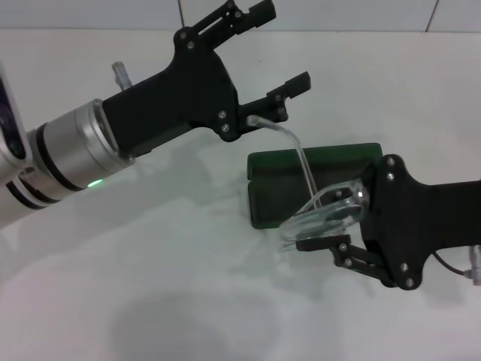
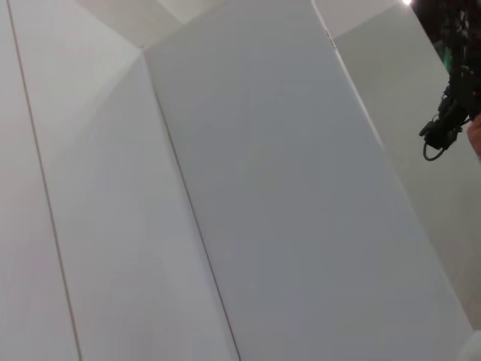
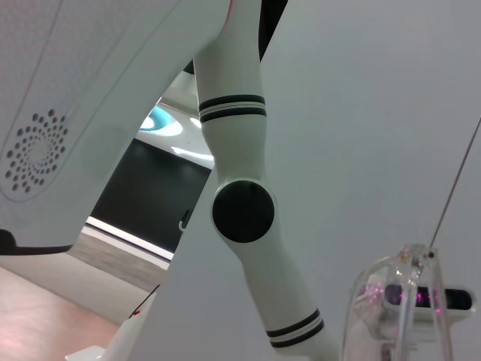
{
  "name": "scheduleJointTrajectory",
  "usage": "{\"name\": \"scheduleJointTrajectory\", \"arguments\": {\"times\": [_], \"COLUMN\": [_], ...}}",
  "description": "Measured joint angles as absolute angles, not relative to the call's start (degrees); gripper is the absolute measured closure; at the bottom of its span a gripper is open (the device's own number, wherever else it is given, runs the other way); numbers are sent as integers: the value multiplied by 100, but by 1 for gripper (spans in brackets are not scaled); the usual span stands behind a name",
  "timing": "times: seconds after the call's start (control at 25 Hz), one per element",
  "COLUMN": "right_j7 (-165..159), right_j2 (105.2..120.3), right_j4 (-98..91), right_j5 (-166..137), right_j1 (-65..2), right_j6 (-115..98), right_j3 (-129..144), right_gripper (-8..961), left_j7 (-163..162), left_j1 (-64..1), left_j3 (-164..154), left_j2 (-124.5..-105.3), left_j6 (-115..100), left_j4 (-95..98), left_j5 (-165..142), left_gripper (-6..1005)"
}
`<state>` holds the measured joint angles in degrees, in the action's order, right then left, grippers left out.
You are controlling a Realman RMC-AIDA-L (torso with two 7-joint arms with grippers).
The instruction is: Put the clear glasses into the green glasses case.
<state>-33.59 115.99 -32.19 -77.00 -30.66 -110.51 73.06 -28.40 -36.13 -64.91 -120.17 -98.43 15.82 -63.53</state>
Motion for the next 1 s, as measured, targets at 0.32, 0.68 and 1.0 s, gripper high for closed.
{"name": "scheduleJointTrajectory", "arguments": {"times": [0.32, 0.68, 1.0], "right_j7": [-3357, -3367, -3391], "right_j2": [11622, 11618, 11618], "right_j4": [-3042, -3017, -3014], "right_j5": [-7644, -7342, -7286], "right_j1": [-3255, -3278, -3279], "right_j6": [-10626, -10243, -10046], "right_j3": [7573, 7731, 7747], "right_gripper": [808, 806, 803], "left_j7": [-2839, -2838, -2838], "left_j1": [-3679, -3691, -3669], "left_j3": [-6513, -6513, -6522], "left_j2": [-12032, -12032, -12032], "left_j6": [-9843, -9853, -9859], "left_j4": [1591, 1572, 1557], "left_j5": [-6387, -6406, -6415], "left_gripper": [203, 203, 203]}}
